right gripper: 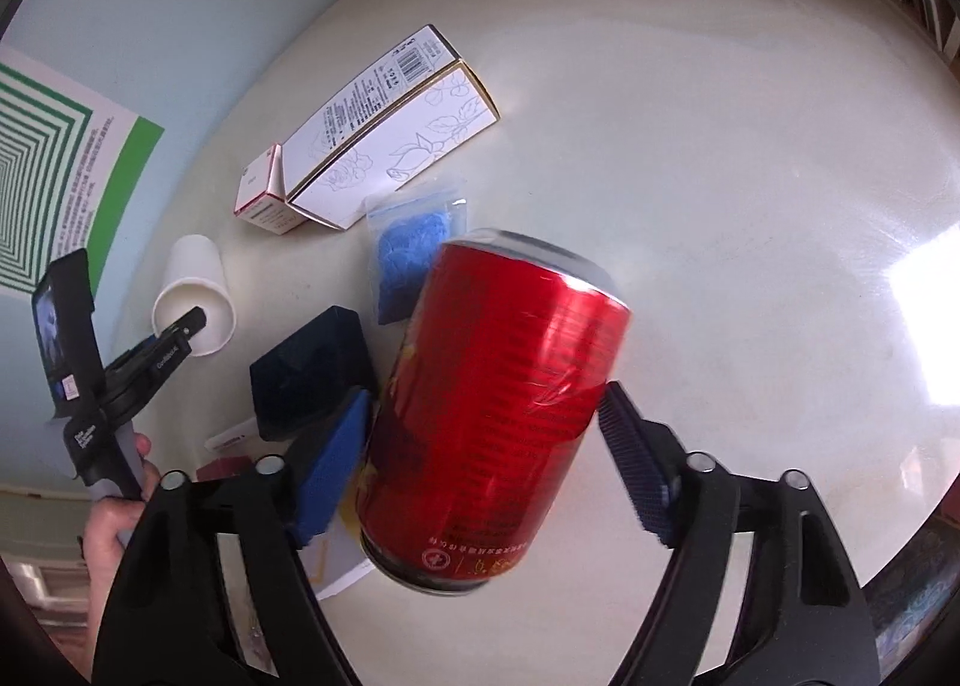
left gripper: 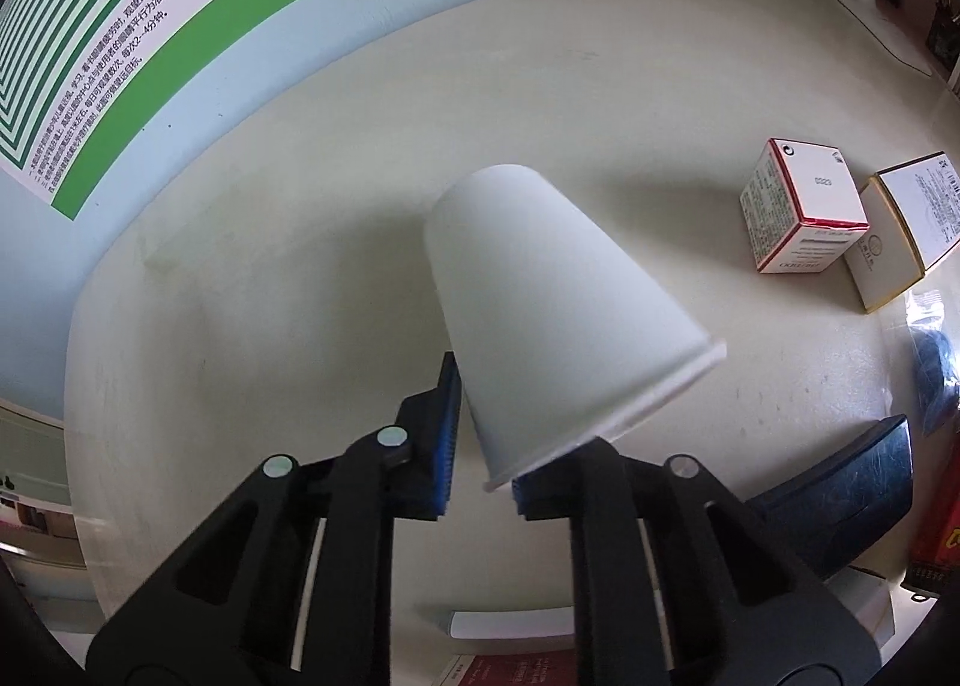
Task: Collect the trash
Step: 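Grasp the white paper cup with the left tool while the right tool grasps the red can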
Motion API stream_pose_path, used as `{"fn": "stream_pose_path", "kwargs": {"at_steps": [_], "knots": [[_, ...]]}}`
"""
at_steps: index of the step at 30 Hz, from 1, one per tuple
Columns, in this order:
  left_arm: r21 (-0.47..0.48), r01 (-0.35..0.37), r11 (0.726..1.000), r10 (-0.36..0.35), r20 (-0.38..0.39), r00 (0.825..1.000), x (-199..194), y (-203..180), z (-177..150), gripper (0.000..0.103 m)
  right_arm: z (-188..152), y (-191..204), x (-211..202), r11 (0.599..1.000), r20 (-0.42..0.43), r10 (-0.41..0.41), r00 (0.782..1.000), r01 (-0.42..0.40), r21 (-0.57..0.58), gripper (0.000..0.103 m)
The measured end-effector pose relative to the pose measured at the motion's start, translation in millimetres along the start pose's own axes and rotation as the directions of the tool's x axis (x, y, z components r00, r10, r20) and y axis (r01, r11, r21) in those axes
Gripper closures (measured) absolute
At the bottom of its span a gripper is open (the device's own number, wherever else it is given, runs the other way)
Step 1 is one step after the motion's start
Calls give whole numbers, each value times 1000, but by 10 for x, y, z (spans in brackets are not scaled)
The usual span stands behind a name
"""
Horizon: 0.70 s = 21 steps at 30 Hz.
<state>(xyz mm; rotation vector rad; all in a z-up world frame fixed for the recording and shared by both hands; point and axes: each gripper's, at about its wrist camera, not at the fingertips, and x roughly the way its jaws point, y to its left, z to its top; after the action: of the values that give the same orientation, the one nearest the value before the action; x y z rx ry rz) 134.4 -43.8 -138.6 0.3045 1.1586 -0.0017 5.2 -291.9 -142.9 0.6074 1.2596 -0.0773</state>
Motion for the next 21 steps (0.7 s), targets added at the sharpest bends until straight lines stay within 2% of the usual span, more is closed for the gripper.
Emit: {"fn": "stream_pose_path", "kwargs": {"at_steps": [3, 10, 21], "knots": [[-13, 6, 1000, -6, 11, 1000, -42, 78, -19, 96, 4, -2, -40, 1000, 4, -3, 1000, 3, 0, 29], [-18, 21, 1000, -20, 72, 997, -360, 234, -106, 97, -19, -107, -278, 1000, 58, -16, 998, 15, 17, 29], [89, 73, 993, -85, 138, 987, -855, 169, -269, 97, -315, -276, -780, 999, 149, -41, 988, 35, 38, 29]]}}
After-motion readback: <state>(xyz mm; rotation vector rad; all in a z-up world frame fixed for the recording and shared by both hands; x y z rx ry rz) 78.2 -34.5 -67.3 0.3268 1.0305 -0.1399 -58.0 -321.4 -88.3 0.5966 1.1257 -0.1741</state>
